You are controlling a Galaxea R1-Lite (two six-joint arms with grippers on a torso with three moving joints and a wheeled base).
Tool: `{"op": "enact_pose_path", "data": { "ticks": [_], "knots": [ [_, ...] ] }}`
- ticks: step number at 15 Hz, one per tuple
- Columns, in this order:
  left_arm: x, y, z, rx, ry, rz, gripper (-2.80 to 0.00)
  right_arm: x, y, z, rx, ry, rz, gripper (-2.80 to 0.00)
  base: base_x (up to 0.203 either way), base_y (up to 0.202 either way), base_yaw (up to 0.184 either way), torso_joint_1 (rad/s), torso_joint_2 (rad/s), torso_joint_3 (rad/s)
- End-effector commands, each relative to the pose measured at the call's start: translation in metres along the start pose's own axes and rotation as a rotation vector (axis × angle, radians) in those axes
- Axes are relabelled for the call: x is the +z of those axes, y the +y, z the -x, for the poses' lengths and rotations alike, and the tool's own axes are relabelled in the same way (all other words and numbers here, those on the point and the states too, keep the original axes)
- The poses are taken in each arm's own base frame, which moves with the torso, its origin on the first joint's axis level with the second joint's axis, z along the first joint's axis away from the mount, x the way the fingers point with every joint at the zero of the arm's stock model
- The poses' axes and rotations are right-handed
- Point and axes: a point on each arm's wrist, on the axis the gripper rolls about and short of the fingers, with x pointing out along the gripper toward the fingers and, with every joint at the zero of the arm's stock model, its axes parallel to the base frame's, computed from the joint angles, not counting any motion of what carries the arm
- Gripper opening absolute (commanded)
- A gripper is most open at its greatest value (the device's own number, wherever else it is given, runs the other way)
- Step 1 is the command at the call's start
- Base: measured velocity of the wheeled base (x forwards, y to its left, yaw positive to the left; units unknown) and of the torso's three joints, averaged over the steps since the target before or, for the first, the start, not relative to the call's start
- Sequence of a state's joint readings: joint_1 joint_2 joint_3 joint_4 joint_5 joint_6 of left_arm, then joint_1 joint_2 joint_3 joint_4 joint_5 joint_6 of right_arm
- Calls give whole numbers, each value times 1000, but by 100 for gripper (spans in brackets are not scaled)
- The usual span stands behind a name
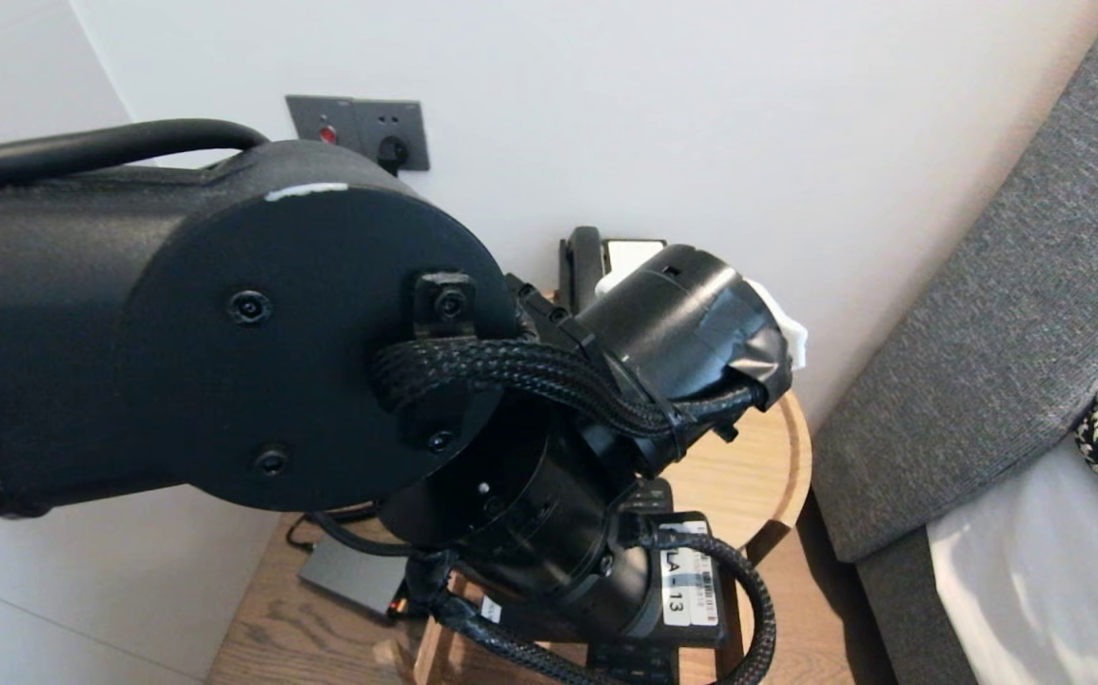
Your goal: Take the remote control out of the drawer one by one and place them on the table
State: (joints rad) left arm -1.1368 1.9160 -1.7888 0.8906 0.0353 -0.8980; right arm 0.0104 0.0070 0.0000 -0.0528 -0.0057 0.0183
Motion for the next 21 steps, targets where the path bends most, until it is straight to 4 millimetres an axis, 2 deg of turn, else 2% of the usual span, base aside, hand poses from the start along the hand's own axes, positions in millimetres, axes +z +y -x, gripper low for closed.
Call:
{"op": "enact_pose_path", "data": {
  "ticks": [1,4,11,21],
  "knots": [
    [5,-4,-2,6,-86,-8,-280,-7,0,-2,-1,27,0,-280,0,0,0,0,0,0],
    [16,-10,-16,41,-217,-48,-280,-7,0,-2,-1,26,0,-280,0,0,0,0,0,0],
    [45,-14,-67,137,-309,-54,-280,-7,0,-2,-1,26,0,-280,0,0,0,0,0,0],
    [62,-6,-99,179,-365,-35,-280,-7,0,-2,-1,26,0,-280,0,0,0,0,0,0]
  ]
}}
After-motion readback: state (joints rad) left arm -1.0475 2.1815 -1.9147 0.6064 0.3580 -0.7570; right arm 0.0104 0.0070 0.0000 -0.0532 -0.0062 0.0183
